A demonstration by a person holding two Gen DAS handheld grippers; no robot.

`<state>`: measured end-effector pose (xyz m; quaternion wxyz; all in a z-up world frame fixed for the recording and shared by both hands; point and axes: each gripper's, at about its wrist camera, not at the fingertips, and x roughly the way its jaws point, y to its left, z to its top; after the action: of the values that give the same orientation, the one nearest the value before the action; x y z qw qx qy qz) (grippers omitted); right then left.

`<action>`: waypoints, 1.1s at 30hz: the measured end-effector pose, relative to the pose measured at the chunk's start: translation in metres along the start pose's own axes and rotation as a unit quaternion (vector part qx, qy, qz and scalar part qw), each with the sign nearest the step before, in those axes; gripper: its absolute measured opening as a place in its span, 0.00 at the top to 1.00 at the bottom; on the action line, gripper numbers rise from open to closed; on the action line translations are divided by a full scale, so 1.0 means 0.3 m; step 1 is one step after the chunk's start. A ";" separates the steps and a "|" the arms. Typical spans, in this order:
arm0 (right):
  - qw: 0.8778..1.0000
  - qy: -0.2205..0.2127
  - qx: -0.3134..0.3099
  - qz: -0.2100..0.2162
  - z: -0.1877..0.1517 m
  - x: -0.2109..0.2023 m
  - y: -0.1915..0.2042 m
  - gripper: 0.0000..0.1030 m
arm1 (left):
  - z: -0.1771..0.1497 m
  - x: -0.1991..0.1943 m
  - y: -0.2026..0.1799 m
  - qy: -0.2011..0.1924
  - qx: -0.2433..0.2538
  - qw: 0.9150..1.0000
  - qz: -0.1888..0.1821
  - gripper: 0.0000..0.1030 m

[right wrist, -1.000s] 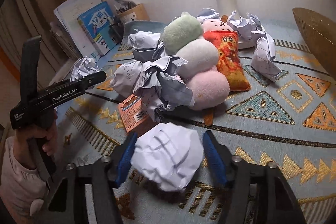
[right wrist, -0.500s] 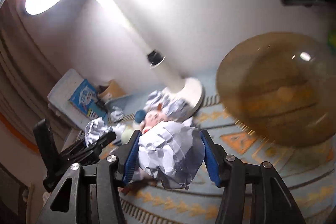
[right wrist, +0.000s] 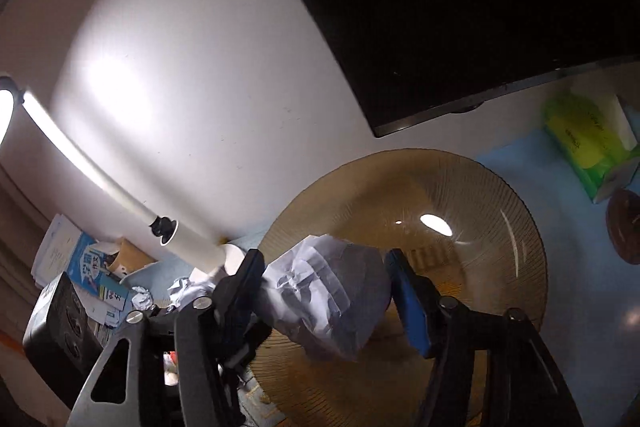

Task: Organize objects
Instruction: 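Carry both paper balls to the amber bowl and open both tools, then withdraw both tools from the bowl back toward the rug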

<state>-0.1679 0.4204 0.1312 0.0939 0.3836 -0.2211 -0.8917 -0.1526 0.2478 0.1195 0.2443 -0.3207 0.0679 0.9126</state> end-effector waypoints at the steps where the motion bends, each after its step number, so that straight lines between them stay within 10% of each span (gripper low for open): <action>1: 1.000 0.002 0.016 -0.007 0.003 0.011 -0.012 0.16 | -0.001 0.009 -0.010 -0.004 0.008 1.000 0.002 0.00; 3: 0.999 0.010 0.048 0.000 0.009 0.026 -0.038 0.00 | -0.008 0.012 -0.026 -0.013 0.023 1.000 0.014 0.01; 19: 0.998 0.017 0.004 0.054 -0.085 -0.134 0.219 0.00 | -0.099 -0.345 0.102 -0.028 0.036 0.997 0.063 0.00; 33: 0.967 0.038 -0.251 0.025 -0.746 -0.016 0.615 0.00 | -0.546 -0.677 0.651 0.048 -0.041 0.973 0.222 0.00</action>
<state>-0.0027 0.1866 0.0845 0.2182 0.3758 0.0039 -0.9006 -0.0206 -0.0501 0.1101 0.0190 -0.3507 0.1111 0.9297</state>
